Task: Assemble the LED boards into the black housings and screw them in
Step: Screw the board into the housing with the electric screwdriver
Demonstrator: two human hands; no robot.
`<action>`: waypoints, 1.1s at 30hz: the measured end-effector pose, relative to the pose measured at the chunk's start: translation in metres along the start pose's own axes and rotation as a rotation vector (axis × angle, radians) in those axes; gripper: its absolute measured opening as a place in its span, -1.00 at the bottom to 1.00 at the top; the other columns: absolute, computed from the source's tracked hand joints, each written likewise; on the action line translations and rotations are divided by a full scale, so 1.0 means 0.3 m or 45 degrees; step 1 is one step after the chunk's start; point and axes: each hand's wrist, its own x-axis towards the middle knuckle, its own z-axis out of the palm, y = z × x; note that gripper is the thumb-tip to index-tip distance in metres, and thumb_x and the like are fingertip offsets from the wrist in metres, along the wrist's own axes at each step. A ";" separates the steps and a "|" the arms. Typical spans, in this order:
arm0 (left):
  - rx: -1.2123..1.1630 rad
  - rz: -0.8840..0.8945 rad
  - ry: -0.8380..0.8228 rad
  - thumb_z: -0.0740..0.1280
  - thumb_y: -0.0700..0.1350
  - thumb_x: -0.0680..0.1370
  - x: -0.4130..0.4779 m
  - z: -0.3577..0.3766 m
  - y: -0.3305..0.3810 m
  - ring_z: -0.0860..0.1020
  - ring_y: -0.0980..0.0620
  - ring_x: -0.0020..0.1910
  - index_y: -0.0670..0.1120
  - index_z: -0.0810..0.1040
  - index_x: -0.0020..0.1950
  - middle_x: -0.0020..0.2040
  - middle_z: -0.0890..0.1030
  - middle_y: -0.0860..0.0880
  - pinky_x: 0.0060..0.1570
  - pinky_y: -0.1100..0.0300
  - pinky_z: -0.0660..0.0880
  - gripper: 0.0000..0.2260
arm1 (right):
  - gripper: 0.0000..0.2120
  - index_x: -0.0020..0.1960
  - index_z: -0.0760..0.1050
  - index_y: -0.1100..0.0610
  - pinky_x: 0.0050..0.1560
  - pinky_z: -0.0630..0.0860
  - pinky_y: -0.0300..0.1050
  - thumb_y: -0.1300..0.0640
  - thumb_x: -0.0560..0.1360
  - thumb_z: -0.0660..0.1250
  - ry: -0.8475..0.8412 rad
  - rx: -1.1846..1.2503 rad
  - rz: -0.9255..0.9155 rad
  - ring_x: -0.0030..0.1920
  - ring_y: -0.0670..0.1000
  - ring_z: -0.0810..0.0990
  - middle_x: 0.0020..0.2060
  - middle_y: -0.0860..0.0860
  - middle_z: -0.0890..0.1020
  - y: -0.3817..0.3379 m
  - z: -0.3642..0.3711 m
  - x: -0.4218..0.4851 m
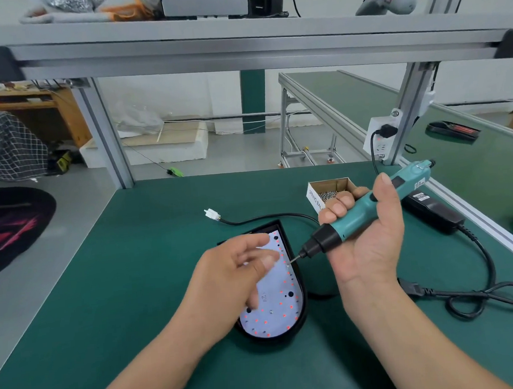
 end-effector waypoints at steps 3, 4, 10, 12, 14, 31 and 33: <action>0.139 0.005 0.149 0.47 -0.10 0.61 0.022 -0.019 -0.007 0.53 0.16 -0.46 0.17 0.70 0.14 -0.06 0.75 0.19 -0.38 0.35 0.48 -0.82 | -0.67 -0.17 0.43 0.09 -0.34 0.46 -0.16 -0.10 0.56 0.45 0.056 0.037 -0.004 -0.36 -0.01 0.44 -0.31 0.02 0.44 -0.013 0.000 0.024; 0.178 0.005 0.152 0.46 -0.10 0.62 0.022 -0.020 -0.007 0.57 0.20 -0.41 0.17 0.71 0.14 -0.06 0.74 0.22 -0.37 0.38 0.48 -0.82 | -0.67 -0.17 0.43 0.09 -0.34 0.46 -0.16 -0.10 0.56 0.45 0.066 0.049 -0.002 -0.36 -0.01 0.44 -0.31 0.02 0.44 -0.015 0.001 0.031; 0.419 0.039 0.120 0.40 -0.04 0.65 0.014 -0.028 0.008 0.62 0.29 -0.24 0.18 0.70 0.10 -0.04 0.70 0.31 -0.28 0.45 0.45 -0.87 | -0.67 -0.19 0.44 0.09 -0.34 0.47 -0.16 -0.10 0.55 0.47 0.079 0.069 -0.013 -0.36 -0.01 0.45 -0.31 0.02 0.45 -0.014 -0.005 0.051; 0.656 0.122 0.042 0.36 -0.03 0.67 0.007 -0.015 0.023 0.64 0.21 -0.03 0.14 0.69 0.11 0.05 0.69 0.23 -0.07 0.29 0.55 -0.88 | -0.67 -0.20 0.45 0.09 -0.35 0.47 -0.15 -0.09 0.55 0.47 0.075 0.059 -0.024 -0.36 0.00 0.44 -0.31 0.02 0.44 -0.014 0.002 0.059; 0.947 0.227 -0.079 0.30 -0.02 0.70 -0.002 0.007 0.027 0.63 0.06 0.05 0.05 0.66 0.12 0.06 0.66 0.14 0.07 0.11 0.54 -0.86 | -0.67 -0.19 0.45 0.09 -0.35 0.47 -0.15 -0.09 0.56 0.46 0.072 0.045 -0.036 -0.36 0.00 0.44 -0.31 0.03 0.44 -0.013 0.013 0.067; 0.122 0.067 0.074 0.53 -0.02 0.56 -0.003 0.060 0.017 0.59 0.36 -0.22 0.25 0.70 0.06 -0.01 0.72 0.32 -0.29 0.43 0.45 -0.83 | -0.67 -0.17 0.42 0.10 -0.35 0.43 -0.14 -0.09 0.57 0.43 0.012 0.037 -0.004 -0.36 0.01 0.41 -0.33 0.03 0.42 0.021 0.043 0.045; 0.088 0.069 0.088 0.51 -0.06 0.57 -0.002 0.066 0.015 0.56 0.33 -0.30 0.21 0.74 -0.03 -0.14 0.71 0.31 -0.37 0.45 0.43 -0.87 | -0.67 -0.18 0.42 0.09 -0.36 0.44 -0.14 -0.09 0.57 0.43 0.001 0.036 0.006 -0.36 0.01 0.41 -0.33 0.03 0.42 0.023 0.044 0.042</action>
